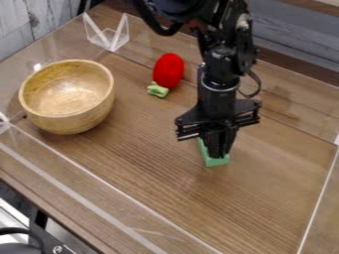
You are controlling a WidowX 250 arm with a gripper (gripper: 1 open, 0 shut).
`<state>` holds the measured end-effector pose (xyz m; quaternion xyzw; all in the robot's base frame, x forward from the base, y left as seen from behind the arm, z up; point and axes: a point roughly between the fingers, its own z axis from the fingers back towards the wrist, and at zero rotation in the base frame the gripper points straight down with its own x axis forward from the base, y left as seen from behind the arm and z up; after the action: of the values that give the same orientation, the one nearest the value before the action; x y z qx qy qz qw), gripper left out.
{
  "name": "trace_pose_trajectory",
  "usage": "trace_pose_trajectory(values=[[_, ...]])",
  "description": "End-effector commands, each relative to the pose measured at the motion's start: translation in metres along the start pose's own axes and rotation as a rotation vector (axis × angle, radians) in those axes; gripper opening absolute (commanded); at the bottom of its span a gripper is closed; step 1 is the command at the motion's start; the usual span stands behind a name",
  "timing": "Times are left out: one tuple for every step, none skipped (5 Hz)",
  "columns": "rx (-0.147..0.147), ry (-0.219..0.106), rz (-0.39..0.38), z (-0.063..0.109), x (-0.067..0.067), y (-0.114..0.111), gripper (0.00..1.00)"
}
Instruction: Put the green block in the brown bowl
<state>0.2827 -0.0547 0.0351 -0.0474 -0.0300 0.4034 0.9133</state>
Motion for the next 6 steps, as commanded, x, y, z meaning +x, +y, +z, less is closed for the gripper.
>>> trace_pose_trajectory(values=[[-0.008, -0.016, -0.022, 0.006, 0.003, -0.001, 1.0], [-0.004, -0.008, -0.018, 0.0, 0.008, 0.002, 0.0], [-0.003, 0.001, -0.013, -0.008, 0.012, 0.002, 0.0], [-0.001, 0.013, -0.008, -0.013, 0.016, 0.001, 1.0], [0.0, 0.016, 0.0, -0.004, 0.015, 0.005, 0.0], [-0.019, 0.014, -0.039, 0.011, 0.019, 0.009, 0.0]])
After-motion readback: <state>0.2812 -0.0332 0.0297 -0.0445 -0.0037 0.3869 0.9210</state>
